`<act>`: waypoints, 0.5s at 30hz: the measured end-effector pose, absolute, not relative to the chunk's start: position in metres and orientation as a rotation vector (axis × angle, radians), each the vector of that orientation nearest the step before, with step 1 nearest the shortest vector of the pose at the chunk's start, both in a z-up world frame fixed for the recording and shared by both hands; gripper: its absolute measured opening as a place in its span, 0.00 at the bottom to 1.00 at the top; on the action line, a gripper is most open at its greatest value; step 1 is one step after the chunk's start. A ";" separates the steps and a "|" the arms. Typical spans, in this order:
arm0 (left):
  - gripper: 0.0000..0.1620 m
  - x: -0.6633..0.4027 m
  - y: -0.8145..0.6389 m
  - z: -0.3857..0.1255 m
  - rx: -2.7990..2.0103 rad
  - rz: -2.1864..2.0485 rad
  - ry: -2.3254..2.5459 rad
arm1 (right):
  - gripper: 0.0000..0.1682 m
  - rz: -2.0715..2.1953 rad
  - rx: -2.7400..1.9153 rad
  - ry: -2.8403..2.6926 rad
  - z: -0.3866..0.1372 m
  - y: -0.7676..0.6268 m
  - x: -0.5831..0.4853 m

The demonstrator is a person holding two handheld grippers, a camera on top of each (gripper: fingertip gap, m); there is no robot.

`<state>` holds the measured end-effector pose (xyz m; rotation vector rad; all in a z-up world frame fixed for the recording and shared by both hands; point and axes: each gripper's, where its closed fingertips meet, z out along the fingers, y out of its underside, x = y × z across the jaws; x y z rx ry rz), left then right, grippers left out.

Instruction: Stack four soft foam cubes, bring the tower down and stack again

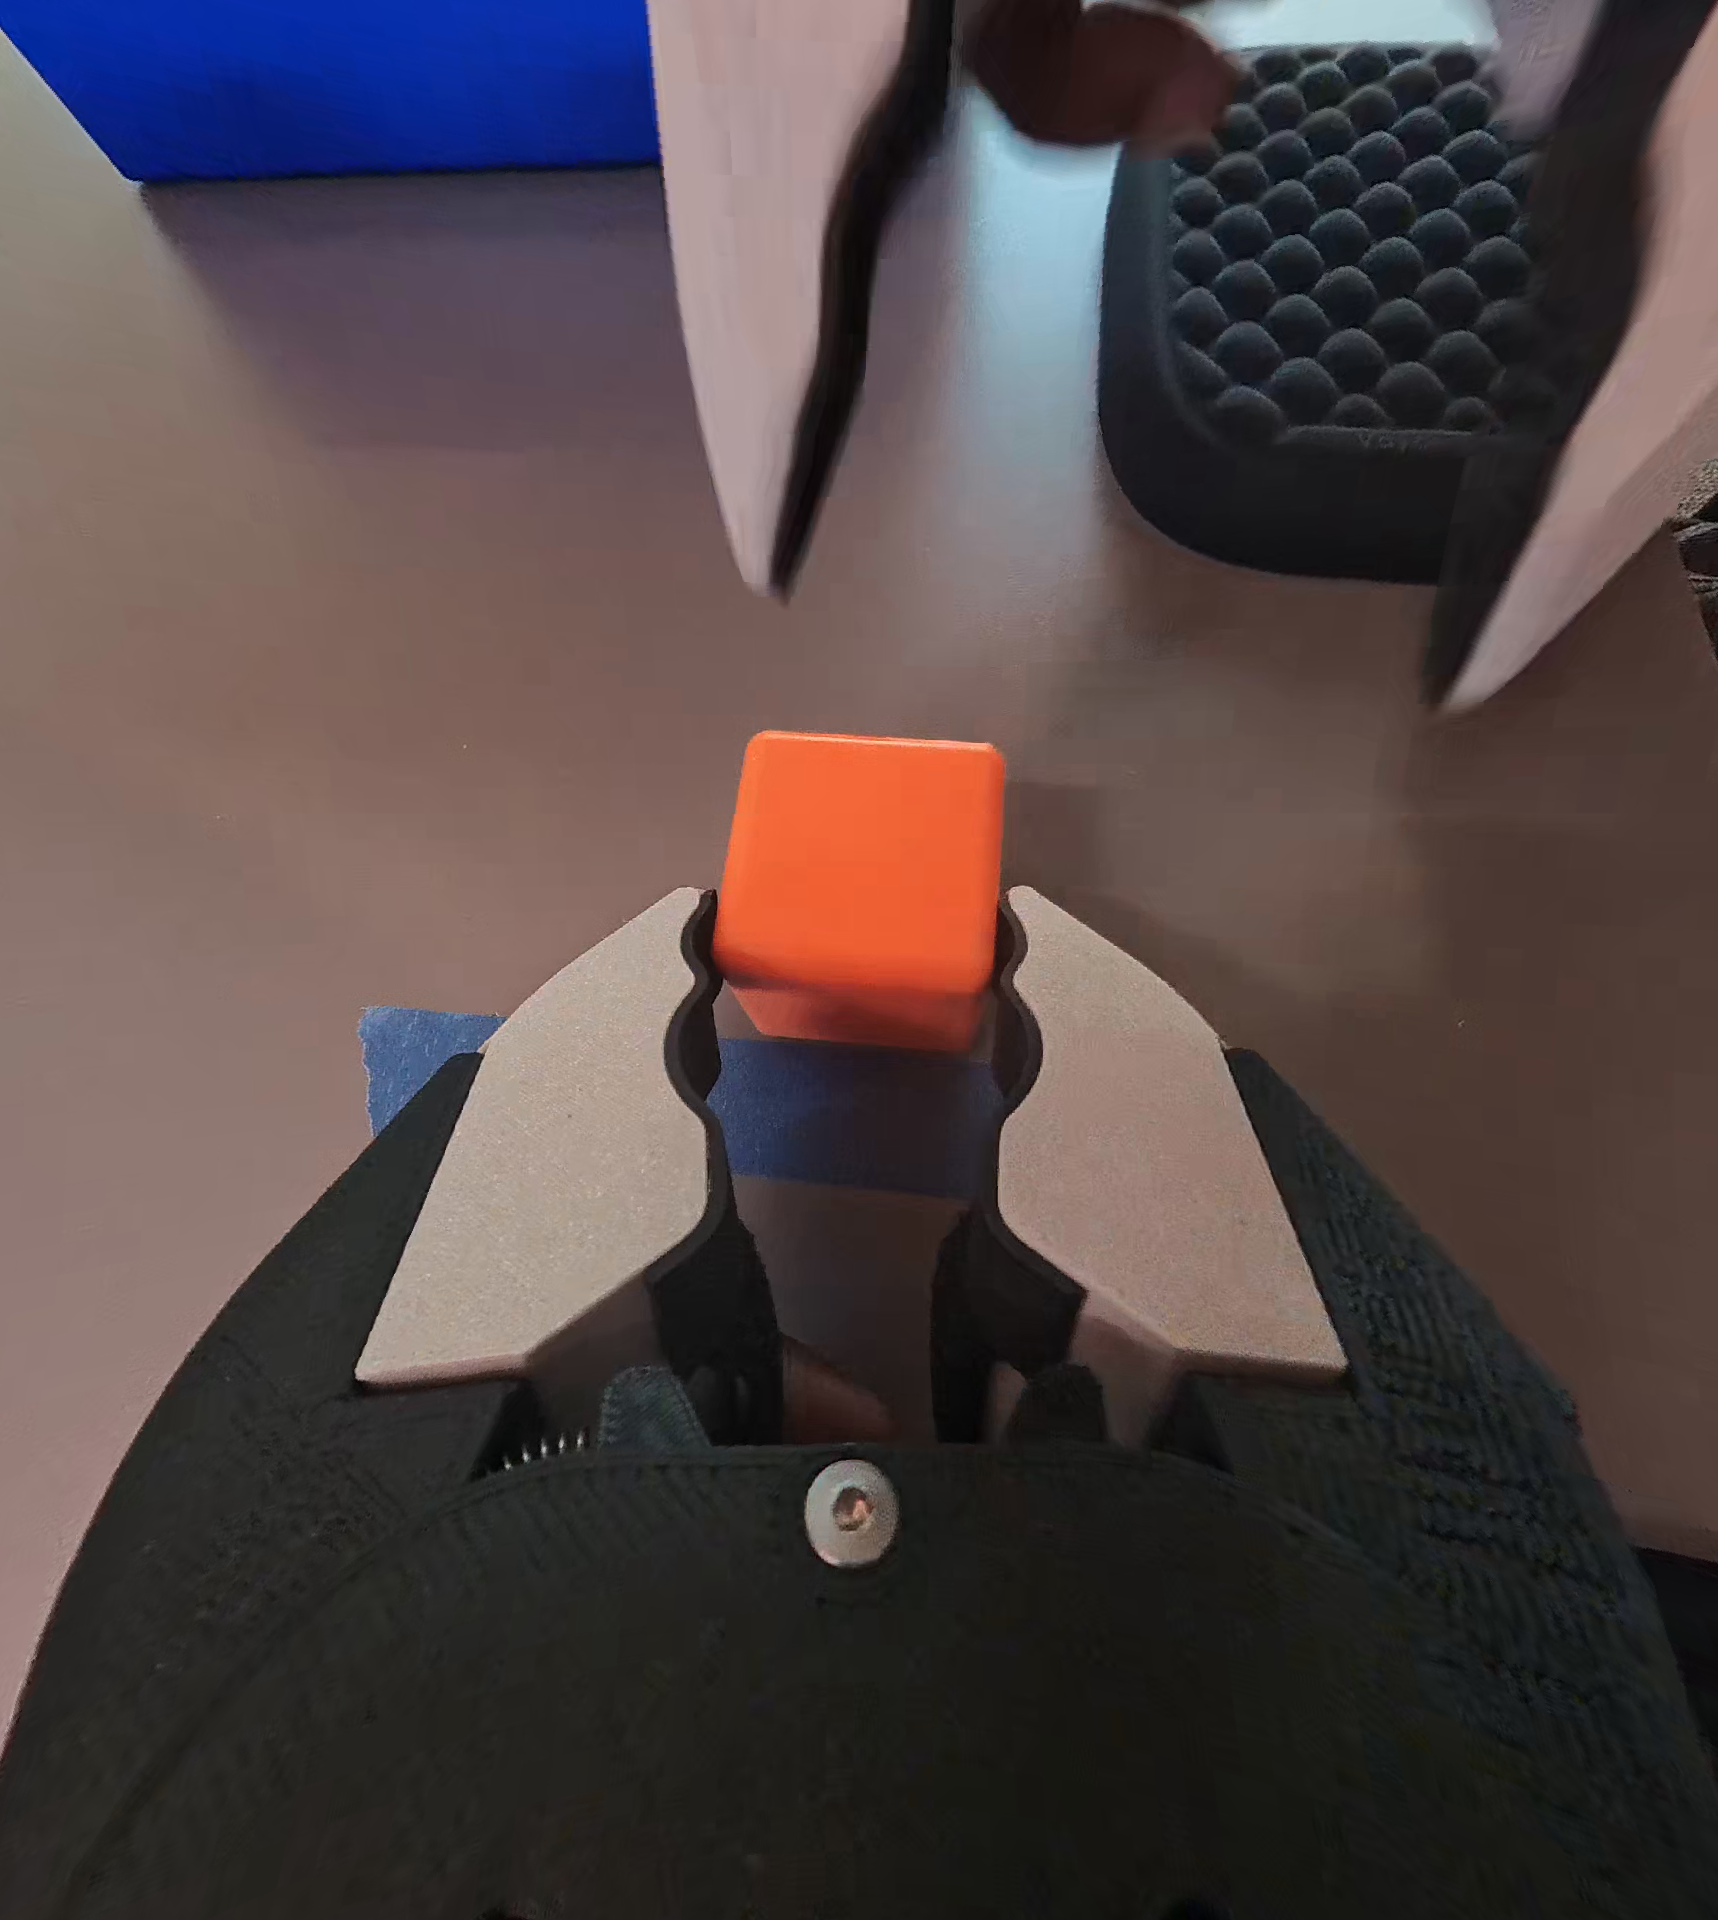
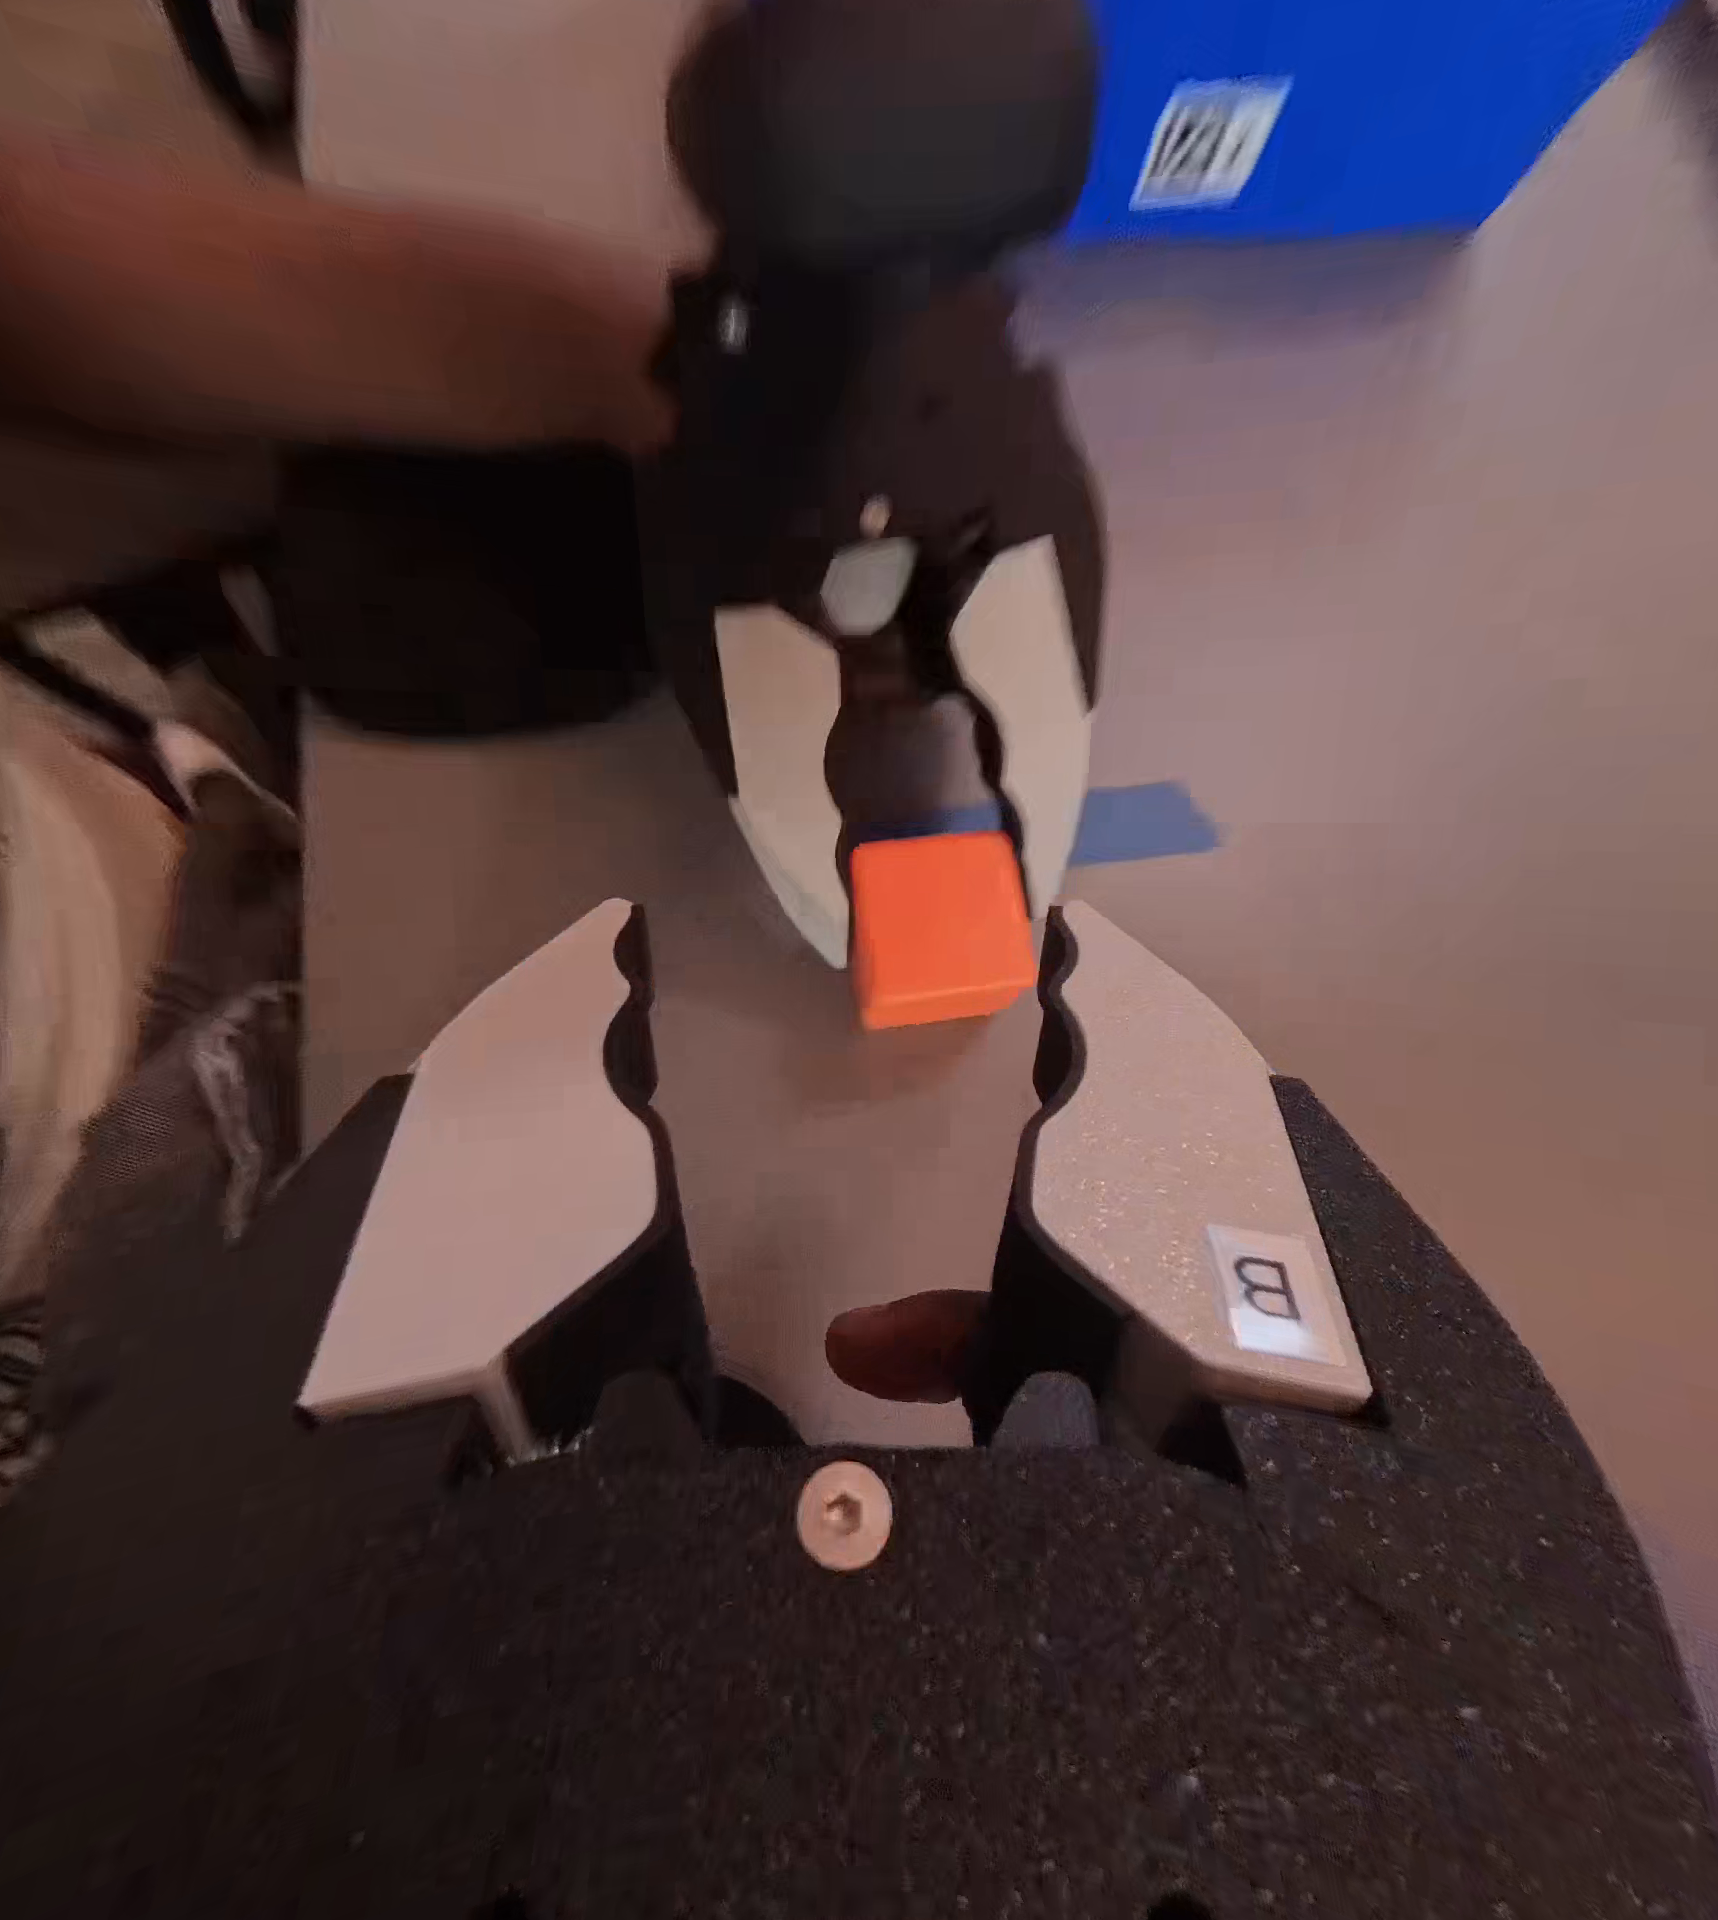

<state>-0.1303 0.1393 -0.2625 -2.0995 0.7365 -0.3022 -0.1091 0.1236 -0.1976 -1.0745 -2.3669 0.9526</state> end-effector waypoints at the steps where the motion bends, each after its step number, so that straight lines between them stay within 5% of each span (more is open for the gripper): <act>1: 0.31 -0.130 0.139 -0.263 -2.099 -0.303 0.737 | 0.42 0.881 -1.067 -2.419 -0.214 0.122 -0.112; 10: 0.31 -0.129 0.137 -0.262 -2.094 -0.315 0.758 | 0.37 0.669 -1.038 -2.541 -0.253 0.139 -0.127; 13: 0.31 -0.130 0.134 -0.263 -2.096 -0.318 0.776 | 0.28 0.718 -0.994 -2.541 -0.255 0.136 -0.130; 15: 0.44 -0.140 0.133 -0.260 -2.116 -0.285 0.740 | 0.28 0.762 -1.040 -2.494 -0.254 0.139 -0.133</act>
